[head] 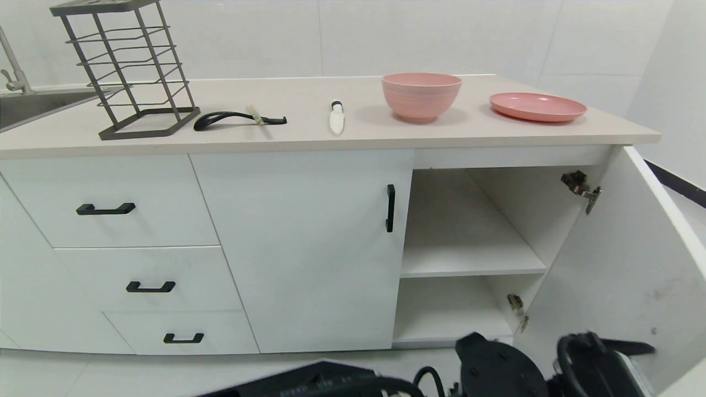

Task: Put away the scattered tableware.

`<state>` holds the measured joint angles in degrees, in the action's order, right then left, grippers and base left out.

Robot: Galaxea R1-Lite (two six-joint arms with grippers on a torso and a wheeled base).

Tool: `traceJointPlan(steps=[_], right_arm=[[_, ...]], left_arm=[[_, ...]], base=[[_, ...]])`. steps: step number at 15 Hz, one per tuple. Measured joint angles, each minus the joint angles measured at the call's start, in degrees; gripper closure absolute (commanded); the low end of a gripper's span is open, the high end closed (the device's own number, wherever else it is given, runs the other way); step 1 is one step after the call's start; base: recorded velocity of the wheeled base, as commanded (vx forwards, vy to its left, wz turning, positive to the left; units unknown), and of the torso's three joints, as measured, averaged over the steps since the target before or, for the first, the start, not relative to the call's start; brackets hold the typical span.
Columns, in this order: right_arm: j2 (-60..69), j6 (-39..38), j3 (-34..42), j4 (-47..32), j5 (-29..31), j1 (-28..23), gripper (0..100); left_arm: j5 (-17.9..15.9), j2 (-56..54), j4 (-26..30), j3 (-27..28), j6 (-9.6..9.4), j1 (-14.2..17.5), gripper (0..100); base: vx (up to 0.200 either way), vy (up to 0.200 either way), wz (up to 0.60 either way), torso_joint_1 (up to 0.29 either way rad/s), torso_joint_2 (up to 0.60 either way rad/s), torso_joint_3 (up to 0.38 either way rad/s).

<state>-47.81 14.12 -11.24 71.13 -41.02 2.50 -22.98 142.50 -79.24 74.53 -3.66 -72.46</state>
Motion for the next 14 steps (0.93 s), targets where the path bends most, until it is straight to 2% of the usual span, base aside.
traceJointPlan(steps=[1,2,3,5,7,11,12,14], right_arm=[[0.5,0.0,-2.2,0.0,0.0,0.0,0],[1.1,0.0,-3.8,-0.1,0.2,0.0,0],[1.7,0.0,-4.7,-0.2,0.4,-0.2,0],[3.1,-0.1,-5.0,-1.4,0.5,-0.6,0],[4.7,-0.1,-4.4,-4.5,0.5,-0.8,0],[10.5,-0.2,-3.5,-18.9,0.8,-0.9,0],[12.4,-0.3,-3.2,-22.6,1.0,-0.9,0],[17.0,-0.4,-1.7,-31.4,2.0,-1.4,0]], left_arm=[[0.2,0.8,-0.2,1.0,1.69,-1.9,0],[0.3,1.2,-0.4,1.3,2.16,-2.5,0],[0.4,1.2,-1.0,0.7,2.32,-1.1,0],[0.6,-0.8,-1.7,-4.3,2.33,3.3,0],[0.5,-7.4,-3.4,-14.1,2.21,9.9,0],[0.2,-28.1,-6.5,-34.0,2.13,23.8,0],[0.0,-34.4,-6.7,-38.4,2.32,27.1,0],[-0.6,-48.3,-5.5,-45.6,3.95,33.1,0]], base=[[0.000,0.000,0.00,0.000,0.00,0.000],[0.000,0.000,0.00,0.000,0.00,0.000],[0.000,0.000,0.00,0.000,0.00,0.000],[0.000,0.000,0.00,0.000,0.00,0.000],[0.000,0.000,0.00,0.000,0.00,0.000],[0.000,0.000,0.00,0.000,0.00,0.000],[0.000,0.000,0.00,0.000,0.00,0.000],[0.000,0.000,0.00,0.000,0.00,0.000]])
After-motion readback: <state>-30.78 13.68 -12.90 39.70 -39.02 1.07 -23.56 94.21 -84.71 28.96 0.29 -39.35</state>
